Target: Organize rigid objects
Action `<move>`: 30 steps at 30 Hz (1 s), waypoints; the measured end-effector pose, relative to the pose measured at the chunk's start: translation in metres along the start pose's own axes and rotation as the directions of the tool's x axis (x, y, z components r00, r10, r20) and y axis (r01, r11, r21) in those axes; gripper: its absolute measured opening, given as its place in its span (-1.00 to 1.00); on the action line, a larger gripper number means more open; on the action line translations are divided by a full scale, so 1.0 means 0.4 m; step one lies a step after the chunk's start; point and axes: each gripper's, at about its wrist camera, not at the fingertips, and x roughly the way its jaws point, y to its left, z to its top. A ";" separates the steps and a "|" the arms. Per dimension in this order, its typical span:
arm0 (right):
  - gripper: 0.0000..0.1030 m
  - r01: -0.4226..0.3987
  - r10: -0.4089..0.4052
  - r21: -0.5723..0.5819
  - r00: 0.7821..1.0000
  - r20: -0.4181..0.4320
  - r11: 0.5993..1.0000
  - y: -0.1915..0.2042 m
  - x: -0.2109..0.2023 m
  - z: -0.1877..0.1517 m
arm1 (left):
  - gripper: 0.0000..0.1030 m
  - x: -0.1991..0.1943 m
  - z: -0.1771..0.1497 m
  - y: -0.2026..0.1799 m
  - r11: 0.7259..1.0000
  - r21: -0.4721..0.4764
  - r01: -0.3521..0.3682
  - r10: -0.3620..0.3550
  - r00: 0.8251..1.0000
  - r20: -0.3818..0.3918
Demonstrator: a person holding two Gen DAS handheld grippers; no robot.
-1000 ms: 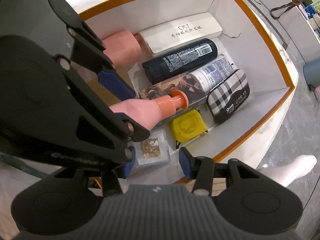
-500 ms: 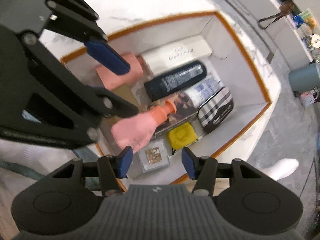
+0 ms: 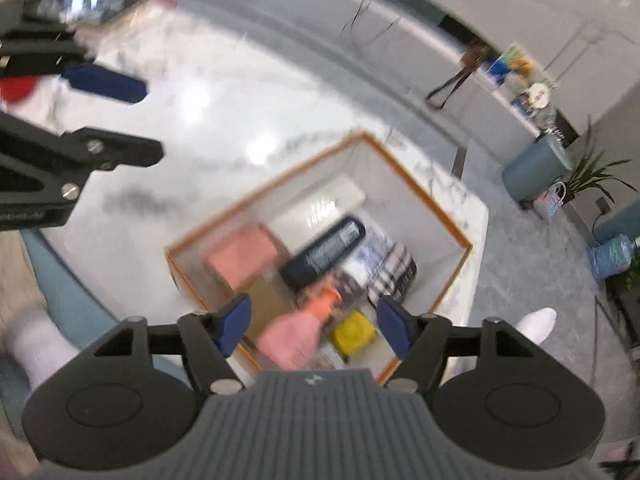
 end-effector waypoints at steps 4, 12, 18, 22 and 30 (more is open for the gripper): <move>0.41 0.003 -0.016 0.105 0.992 0.124 0.994 0.033 -0.037 -0.023 | -0.04 -0.059 -0.035 0.023 0.995 -0.012 -0.095 0.096 0.993 0.067; 0.57 -0.012 -0.100 0.331 0.943 0.317 0.943 0.118 -0.038 -0.116 | 0.27 -0.107 -0.130 0.056 0.937 -0.253 -0.240 0.281 0.949 0.143; 0.65 0.011 -0.236 0.512 0.896 0.377 0.859 0.188 -0.003 -0.207 | 0.54 -0.090 -0.199 0.034 0.896 -0.341 -0.283 0.350 0.924 0.153; 0.76 0.078 -0.330 0.553 0.867 0.374 0.830 0.222 0.021 -0.247 | 0.68 -0.062 -0.236 0.022 0.888 -0.365 -0.280 0.348 0.928 0.134; 0.92 0.071 -0.345 0.579 0.858 0.380 0.812 0.246 0.093 -0.277 | 0.72 -0.030 -0.306 -0.013 0.901 -0.331 -0.279 0.319 0.945 0.070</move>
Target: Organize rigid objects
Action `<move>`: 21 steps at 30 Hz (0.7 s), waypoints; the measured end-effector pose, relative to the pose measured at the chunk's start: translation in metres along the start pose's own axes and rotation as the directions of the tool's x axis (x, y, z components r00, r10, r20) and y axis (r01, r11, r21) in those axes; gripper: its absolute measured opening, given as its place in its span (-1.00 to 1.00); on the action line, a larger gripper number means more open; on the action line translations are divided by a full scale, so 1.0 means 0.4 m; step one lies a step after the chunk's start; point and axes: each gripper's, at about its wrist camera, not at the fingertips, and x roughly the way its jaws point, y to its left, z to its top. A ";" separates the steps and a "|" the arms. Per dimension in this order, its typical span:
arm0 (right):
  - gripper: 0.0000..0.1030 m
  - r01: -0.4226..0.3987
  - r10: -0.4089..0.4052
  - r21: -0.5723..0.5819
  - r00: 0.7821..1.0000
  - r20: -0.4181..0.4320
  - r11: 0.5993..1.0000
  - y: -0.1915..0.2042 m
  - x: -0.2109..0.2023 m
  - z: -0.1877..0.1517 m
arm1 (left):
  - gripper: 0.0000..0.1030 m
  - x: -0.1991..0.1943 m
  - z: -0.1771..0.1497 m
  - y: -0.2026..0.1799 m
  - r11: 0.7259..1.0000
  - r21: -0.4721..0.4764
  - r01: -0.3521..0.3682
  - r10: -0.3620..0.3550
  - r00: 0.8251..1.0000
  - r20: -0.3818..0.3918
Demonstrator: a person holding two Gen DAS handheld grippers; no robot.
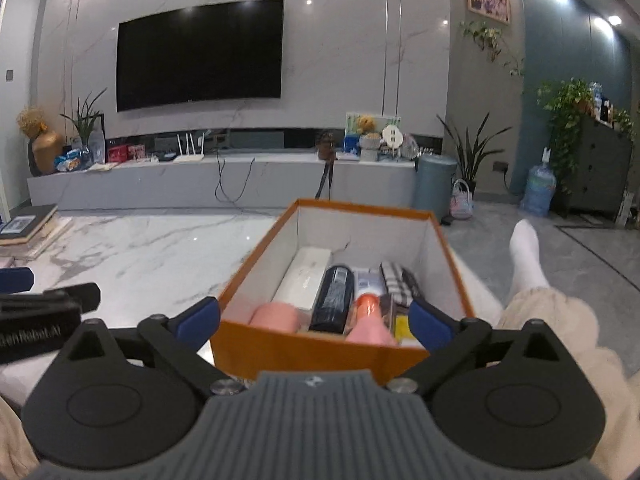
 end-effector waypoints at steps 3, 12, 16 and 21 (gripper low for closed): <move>0.92 0.001 -0.001 0.006 1.000 -0.031 1.000 -0.004 0.035 -0.017 | 0.72 0.007 -0.017 -0.015 1.000 0.016 0.008 -0.008 1.000 -0.015; 0.92 -0.018 0.015 -0.045 0.998 -0.054 0.999 0.032 0.065 -0.042 | 0.73 0.037 -0.049 -0.008 1.000 0.015 -0.013 0.015 0.995 -0.095; 0.92 -0.025 0.023 -0.054 0.999 -0.049 0.998 0.041 0.059 -0.043 | 0.72 0.034 -0.052 0.004 1.000 0.001 -0.018 0.018 0.993 -0.113; 0.92 -0.015 0.014 -0.048 1.000 -0.026 0.999 0.040 0.047 -0.043 | 0.73 0.029 -0.048 0.010 1.000 0.001 -0.016 0.016 0.993 -0.115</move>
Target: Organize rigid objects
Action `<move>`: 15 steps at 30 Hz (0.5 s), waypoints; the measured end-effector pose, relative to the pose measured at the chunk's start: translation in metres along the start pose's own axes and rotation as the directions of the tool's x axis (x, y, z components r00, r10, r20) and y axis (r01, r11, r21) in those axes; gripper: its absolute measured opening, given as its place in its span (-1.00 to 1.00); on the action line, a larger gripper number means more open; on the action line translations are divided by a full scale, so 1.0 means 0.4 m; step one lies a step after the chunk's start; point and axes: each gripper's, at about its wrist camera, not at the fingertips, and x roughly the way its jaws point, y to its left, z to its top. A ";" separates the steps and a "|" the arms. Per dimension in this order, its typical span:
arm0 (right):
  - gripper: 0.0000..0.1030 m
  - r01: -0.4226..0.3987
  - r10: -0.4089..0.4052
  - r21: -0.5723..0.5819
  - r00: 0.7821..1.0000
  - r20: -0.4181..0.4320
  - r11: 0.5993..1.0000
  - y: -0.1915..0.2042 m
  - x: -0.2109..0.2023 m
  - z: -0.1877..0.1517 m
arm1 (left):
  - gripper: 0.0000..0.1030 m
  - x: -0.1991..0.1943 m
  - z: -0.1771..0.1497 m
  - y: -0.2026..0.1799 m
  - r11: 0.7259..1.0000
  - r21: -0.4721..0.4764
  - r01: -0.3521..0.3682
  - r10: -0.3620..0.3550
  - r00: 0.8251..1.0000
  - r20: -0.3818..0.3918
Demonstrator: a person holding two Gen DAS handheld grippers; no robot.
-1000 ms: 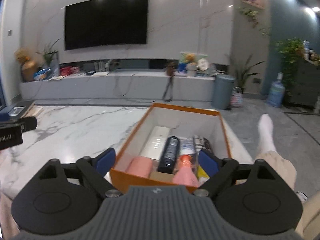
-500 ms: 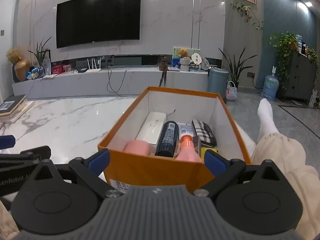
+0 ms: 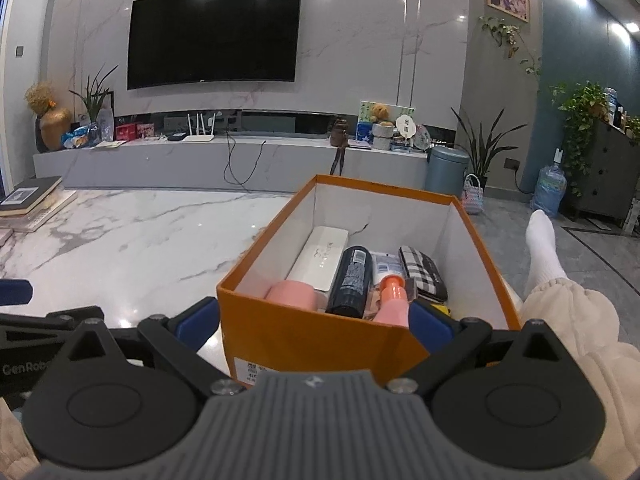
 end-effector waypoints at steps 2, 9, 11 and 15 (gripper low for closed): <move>0.92 -0.002 0.002 0.001 1.000 -0.001 1.000 -0.001 -0.002 0.000 | 0.73 -0.003 0.001 0.001 1.000 -0.001 -0.003 0.003 1.000 0.001; 0.92 0.000 0.000 0.002 1.000 0.007 1.000 0.001 -0.008 -0.001 | 0.72 -0.004 0.001 0.003 1.000 0.000 -0.005 0.005 1.000 0.004; 0.92 0.001 -0.001 0.004 1.000 0.007 1.000 0.001 -0.010 -0.001 | 0.72 -0.008 0.000 0.002 1.000 0.003 -0.006 0.006 1.000 0.007; 0.92 0.004 -0.004 0.010 1.000 0.012 1.000 0.000 -0.013 0.001 | 0.72 -0.009 0.000 0.002 1.000 0.003 -0.007 0.007 1.000 0.005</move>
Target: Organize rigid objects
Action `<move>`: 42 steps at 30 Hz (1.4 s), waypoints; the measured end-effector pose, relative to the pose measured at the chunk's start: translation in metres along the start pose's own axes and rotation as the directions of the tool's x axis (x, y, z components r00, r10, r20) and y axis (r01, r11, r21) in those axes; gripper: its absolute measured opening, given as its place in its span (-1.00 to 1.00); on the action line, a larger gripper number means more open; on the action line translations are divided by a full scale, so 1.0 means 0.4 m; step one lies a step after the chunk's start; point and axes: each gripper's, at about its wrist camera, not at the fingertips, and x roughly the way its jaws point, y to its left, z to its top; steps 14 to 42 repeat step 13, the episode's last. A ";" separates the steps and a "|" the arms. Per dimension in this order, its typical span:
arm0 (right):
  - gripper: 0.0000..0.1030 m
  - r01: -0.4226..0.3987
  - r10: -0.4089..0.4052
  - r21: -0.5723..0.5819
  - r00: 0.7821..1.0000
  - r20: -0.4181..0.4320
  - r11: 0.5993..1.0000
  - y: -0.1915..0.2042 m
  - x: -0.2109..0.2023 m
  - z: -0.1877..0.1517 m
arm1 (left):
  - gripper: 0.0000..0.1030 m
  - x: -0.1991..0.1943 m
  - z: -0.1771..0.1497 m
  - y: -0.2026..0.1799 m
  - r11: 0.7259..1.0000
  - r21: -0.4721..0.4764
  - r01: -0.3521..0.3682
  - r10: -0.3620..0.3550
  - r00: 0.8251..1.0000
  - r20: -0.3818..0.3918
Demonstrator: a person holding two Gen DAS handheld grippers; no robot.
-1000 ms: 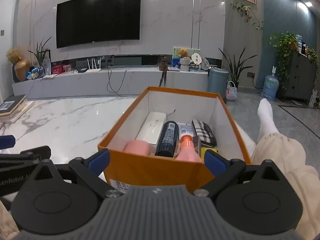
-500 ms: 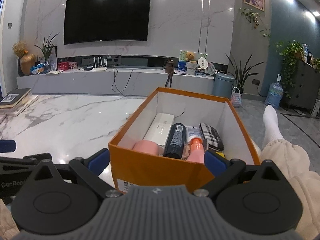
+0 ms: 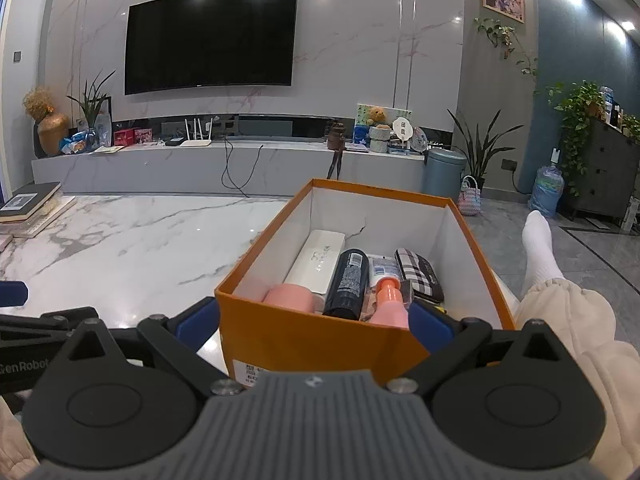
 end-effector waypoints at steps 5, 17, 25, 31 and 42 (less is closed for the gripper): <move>0.92 0.000 0.000 0.001 1.000 0.000 1.000 0.000 -0.001 0.000 | 0.73 -0.001 0.000 0.001 1.000 0.000 -0.002 0.002 1.000 0.002; 0.92 0.001 -0.001 0.001 1.000 -0.005 1.000 0.000 -0.002 0.001 | 0.73 -0.004 0.000 0.000 1.000 0.000 0.000 0.000 1.000 0.005; 0.92 0.001 -0.001 0.001 1.000 -0.005 1.000 0.000 -0.002 0.001 | 0.73 -0.004 0.000 0.000 1.000 0.000 0.000 0.000 1.000 0.005; 0.92 0.001 -0.001 0.001 1.000 -0.005 1.000 0.000 -0.002 0.001 | 0.73 -0.004 0.000 0.000 1.000 0.000 0.000 0.000 1.000 0.005; 0.92 0.001 -0.001 0.001 1.000 -0.005 1.000 0.000 -0.002 0.001 | 0.73 -0.004 0.000 0.000 1.000 0.000 0.000 0.000 1.000 0.005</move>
